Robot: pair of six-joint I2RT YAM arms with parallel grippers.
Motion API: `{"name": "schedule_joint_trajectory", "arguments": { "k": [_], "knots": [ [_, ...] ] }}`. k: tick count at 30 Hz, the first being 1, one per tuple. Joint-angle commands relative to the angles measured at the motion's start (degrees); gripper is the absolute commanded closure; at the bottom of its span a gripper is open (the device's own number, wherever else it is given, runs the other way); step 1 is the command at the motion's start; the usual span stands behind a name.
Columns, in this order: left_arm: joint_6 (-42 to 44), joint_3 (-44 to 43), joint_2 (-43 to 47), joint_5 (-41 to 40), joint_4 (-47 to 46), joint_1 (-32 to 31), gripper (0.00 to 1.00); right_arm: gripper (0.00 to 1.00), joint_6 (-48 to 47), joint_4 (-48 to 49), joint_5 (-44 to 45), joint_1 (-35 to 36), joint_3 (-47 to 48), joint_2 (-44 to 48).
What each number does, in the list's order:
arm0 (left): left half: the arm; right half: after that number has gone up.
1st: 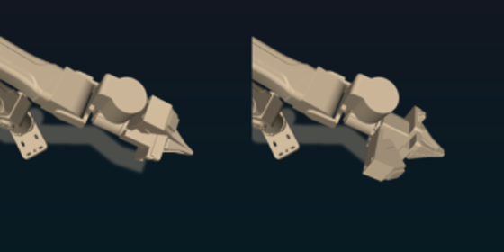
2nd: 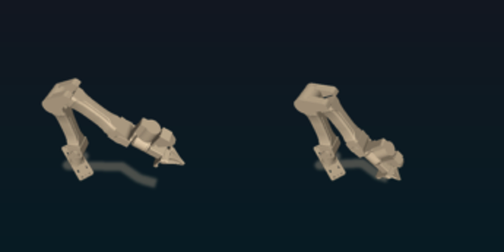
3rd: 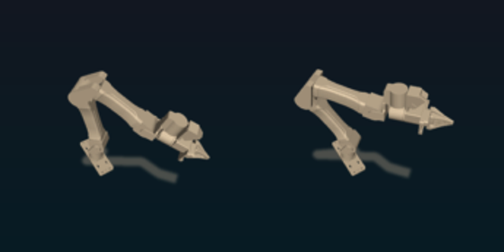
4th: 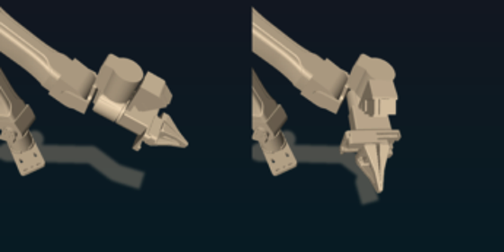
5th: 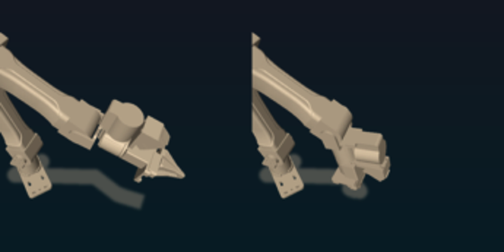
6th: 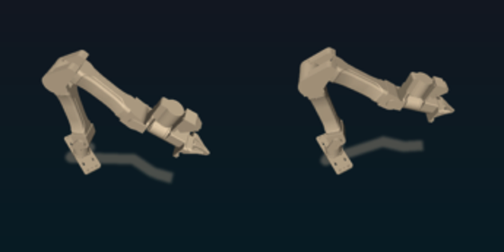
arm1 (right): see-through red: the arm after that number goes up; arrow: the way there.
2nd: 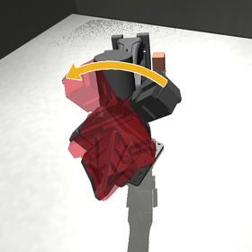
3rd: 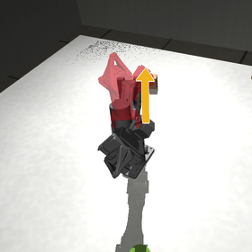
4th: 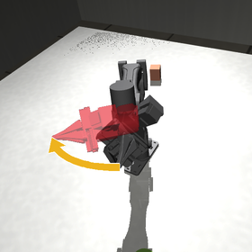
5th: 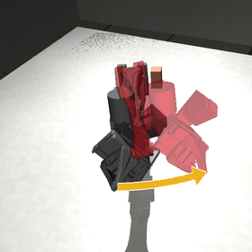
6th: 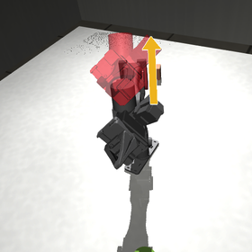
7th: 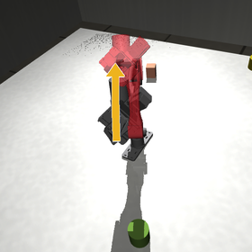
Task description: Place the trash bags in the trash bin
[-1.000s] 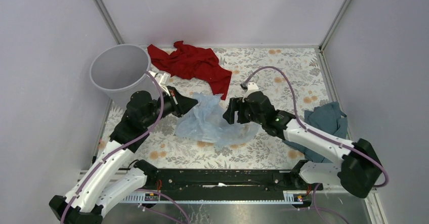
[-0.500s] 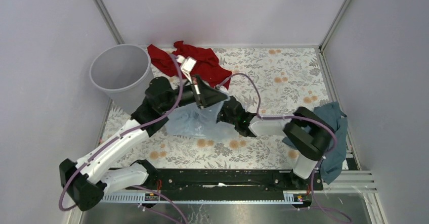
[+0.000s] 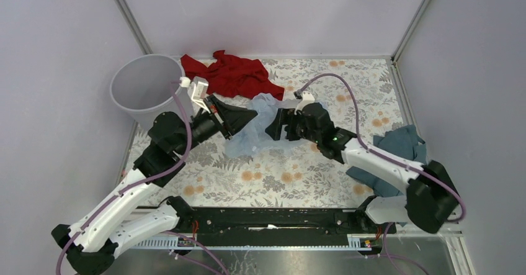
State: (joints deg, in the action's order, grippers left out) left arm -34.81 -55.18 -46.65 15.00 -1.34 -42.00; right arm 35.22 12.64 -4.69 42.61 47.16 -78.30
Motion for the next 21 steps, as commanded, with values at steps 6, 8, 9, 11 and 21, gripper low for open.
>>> {"name": "schedule_joint_trajectory", "arguments": {
  "k": [6,8,9,11,21],
  "knots": [
    [0.5,9.5,0.0,-2.2,-0.1,0.4,1.00,0.00,-16.4,-45.4,13.5,-3.7,17.2,8.0],
    [-0.1,10.5,-0.1,-1.6,-0.9,0.3,1.00,0.00,-17.7,-47.2,15.5,-4.6,18.7,9.9],
    [-0.3,11.1,-0.1,-1.3,-1.3,0.4,1.00,0.00,-18.0,-47.7,15.7,-5.2,18.9,10.7],
    [-0.6,11.8,0.0,-1.1,-1.7,0.4,1.00,0.00,-18.4,-49.4,17.1,-6.9,19.2,11.3],
    [0.2,12.5,2.3,-2.1,2.7,1.3,1.00,0.00,-14.9,-40.6,-0.8,-26.5,7.3,9.9]
  ]
}}
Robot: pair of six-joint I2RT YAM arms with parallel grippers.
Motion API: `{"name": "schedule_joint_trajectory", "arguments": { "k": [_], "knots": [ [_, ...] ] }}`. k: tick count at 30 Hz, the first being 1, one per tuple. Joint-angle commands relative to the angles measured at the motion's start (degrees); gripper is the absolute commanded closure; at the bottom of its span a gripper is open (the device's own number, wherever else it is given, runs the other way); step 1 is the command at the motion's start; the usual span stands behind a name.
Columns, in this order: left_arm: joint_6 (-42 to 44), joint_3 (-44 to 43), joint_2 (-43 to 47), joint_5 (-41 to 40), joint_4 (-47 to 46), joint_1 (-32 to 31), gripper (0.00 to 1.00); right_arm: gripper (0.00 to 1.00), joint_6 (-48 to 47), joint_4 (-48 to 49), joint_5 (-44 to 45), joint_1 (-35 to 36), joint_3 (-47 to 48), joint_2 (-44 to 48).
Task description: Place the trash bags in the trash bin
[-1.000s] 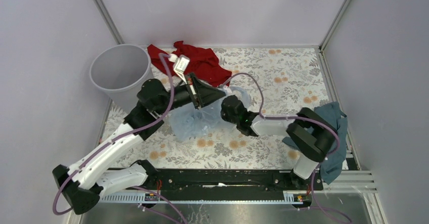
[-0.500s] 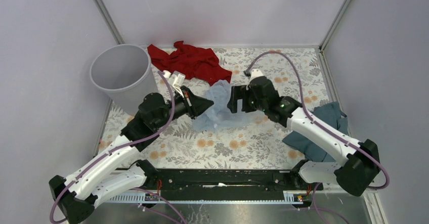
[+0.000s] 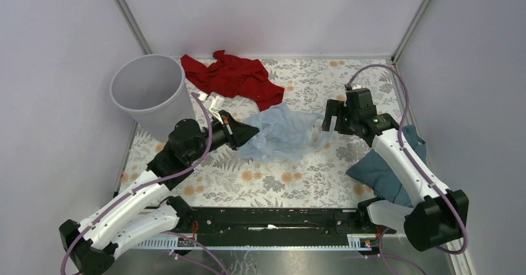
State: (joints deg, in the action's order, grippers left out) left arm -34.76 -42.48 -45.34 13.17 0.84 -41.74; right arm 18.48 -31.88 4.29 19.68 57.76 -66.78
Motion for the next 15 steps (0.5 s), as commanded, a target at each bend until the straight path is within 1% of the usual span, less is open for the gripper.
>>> {"name": "schedule_joint_trajectory", "arguments": {
  "k": [1,3,5,7,9,11,15],
  "knots": [
    [-0.5,0.1,1.0,0.6,0.4,1.2,1.00,0.00,2.4,5.4,-11.0,-4.4,-3.9,-2.3],
    [-2.2,1.3,1.2,2.2,-0.5,1.4,1.00,0.00,3.6,10.0,-15.0,-8.3,-6.3,-3.5],
    [-3.7,3.0,1.8,3.0,-1.7,1.4,1.00,0.00,3.1,13.7,-15.2,-11.4,-8.2,-5.7],
    [-4.6,4.3,2.4,3.4,-2.3,1.5,1.00,0.00,0.0,13.2,-12.2,-11.7,-7.1,-9.3],
    [-4.9,5.0,2.6,3.8,-2.0,1.6,1.00,0.02,-2.4,11.7,-12.4,-11.7,-5.0,-12.9],
    [-5.0,5.4,2.5,4.2,-1.5,1.7,1.00,0.03,-3.0,14.2,-15.7,-11.7,-5.2,-14.9],
    [-4.8,5.8,2.2,4.9,-1.0,2.0,1.00,0.10,-2.1,22.4,-27.9,-11.7,-8.2,-16.1]
  ]
}}
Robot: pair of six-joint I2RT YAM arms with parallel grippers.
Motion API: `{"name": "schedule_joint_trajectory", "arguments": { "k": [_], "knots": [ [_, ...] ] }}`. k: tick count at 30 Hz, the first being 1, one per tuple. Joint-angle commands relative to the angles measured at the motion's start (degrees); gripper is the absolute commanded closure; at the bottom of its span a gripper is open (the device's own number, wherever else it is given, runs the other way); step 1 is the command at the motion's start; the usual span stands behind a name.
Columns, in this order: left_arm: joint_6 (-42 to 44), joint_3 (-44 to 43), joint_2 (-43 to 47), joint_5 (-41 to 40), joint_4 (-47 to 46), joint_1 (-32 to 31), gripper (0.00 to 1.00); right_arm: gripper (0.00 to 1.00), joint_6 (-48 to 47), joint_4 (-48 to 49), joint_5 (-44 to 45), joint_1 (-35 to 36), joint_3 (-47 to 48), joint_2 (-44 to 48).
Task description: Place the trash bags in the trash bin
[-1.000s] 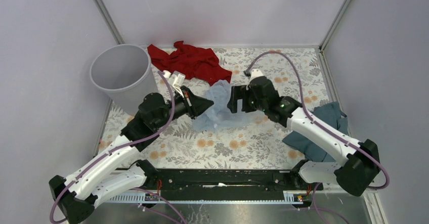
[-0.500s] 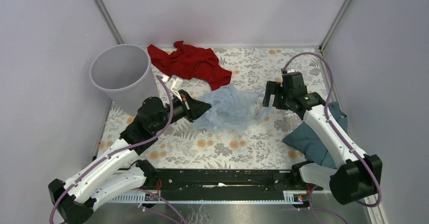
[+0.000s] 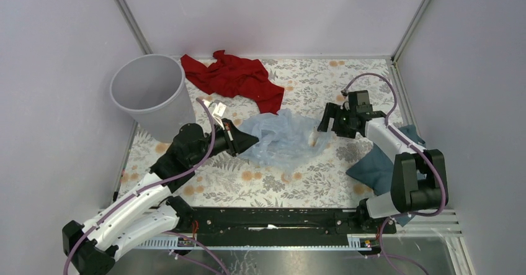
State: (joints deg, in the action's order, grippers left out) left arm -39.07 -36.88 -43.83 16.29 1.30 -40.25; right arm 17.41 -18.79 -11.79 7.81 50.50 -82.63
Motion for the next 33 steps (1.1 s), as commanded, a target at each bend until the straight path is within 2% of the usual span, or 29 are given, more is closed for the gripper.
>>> {"name": "schedule_joint_trajectory", "arguments": {
  "k": [1,4,6,8,10,12,13,14,17,22,26,27,30,33],
  "knots": [
    [-0.5,0.3,0.7,1.9,-1.4,0.6,1.00,0.11,-0.5,10.8,-13.5,0.1,-1.8,-0.4],
    [-0.4,0.2,0.6,2.1,-1.4,0.7,1.00,0.14,0.1,13.3,-14.4,0.2,-3.2,-1.4],
    [-0.4,0.5,0.6,2.0,-1.4,0.7,1.00,0.22,0.2,14.2,-14.9,0.2,-2.6,-2.9],
    [-0.5,0.9,0.4,1.4,-0.4,0.7,1.00,0.40,0.9,15.8,-17.5,0.5,-1.6,-4.3],
    [-0.7,0.5,-0.4,-0.5,1.8,0.7,1.00,0.63,1.6,16.3,-18.1,1.4,-0.8,-4.3],
    [-0.3,-0.8,-2.1,-2.6,4.8,0.8,1.00,0.87,2.0,16.2,-14.6,2.6,-1.2,-1.9],
    [0.2,-1.4,-3.0,-2.9,5.8,0.7,1.00,0.96,2.3,16.2,-12.2,2.8,-1.8,0.3],
    [1.0,-2.2,-3.9,-2.6,6.2,0.7,1.00,1.00,3.1,16.6,-9.8,2.8,-2.7,2.7],
    [1.6,-4.5,-6.9,-1.3,5.7,0.6,1.00,1.00,5.3,18.3,-4.5,2.8,-4.0,10.2],
    [4.0,-9.7,-10.8,-1.8,5.3,-0.7,0.98,1.00,5.2,15.8,-5.2,2.7,4.0,15.8],
    [5.7,-10.1,-8.1,-7.2,5.6,-1.0,0.88,1.00,5.1,17.0,-7.2,2.7,4.7,19.1],
    [6.1,-9.4,-7.0,-8.1,5.6,-1.0,0.83,1.00,4.8,17.6,-7.3,2.8,3.6,20.0],
    [5.9,-6.5,-4.6,-9.1,5.9,-1.0,0.56,1.00,4.2,19.9,-8.6,2.8,-0.2,21.6],
    [5.0,-5.9,-4.5,-7.8,10.6,-1.0,0.23,1.00,3.8,23.7,-16.4,2.8,-4.5,22.1]
  ]
}}
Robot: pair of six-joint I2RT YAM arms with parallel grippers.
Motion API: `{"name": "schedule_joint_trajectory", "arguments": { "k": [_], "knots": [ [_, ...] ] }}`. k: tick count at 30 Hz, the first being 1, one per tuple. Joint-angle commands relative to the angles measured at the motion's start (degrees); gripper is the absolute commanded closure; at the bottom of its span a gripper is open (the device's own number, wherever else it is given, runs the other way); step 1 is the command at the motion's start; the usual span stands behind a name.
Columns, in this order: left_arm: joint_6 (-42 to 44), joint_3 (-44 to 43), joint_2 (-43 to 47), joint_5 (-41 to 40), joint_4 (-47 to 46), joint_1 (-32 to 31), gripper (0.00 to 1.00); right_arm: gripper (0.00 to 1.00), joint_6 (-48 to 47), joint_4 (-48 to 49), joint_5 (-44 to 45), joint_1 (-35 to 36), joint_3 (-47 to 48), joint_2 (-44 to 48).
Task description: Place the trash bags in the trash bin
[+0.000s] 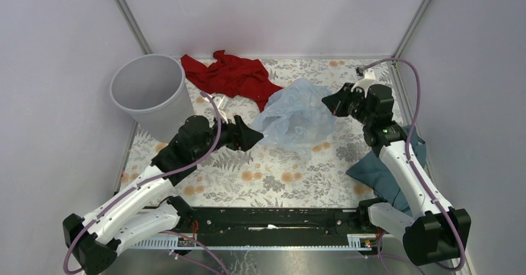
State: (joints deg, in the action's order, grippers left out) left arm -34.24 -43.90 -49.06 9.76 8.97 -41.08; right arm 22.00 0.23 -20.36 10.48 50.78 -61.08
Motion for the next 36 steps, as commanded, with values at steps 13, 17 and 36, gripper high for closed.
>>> {"name": "schedule_joint_trajectory", "arguments": {
  "k": [13,17,36],
  "knots": [
    [9.8,-20.6,-13.2,-2.3,21.7,5.1,0.01,1.00,-4.9,1.3,-15.7,0.2,-8.3,3.2],
    [12.3,-30.2,-20.5,7.6,20.9,6.4,0.01,1.00,-5.6,0.2,-15.6,0.2,-8.2,4.1],
    [18.3,-37.7,-31.2,-0.9,28.3,0.7,0.01,1.00,-5.3,0.4,-16.9,0.1,-8.3,5.9]
  ]
}}
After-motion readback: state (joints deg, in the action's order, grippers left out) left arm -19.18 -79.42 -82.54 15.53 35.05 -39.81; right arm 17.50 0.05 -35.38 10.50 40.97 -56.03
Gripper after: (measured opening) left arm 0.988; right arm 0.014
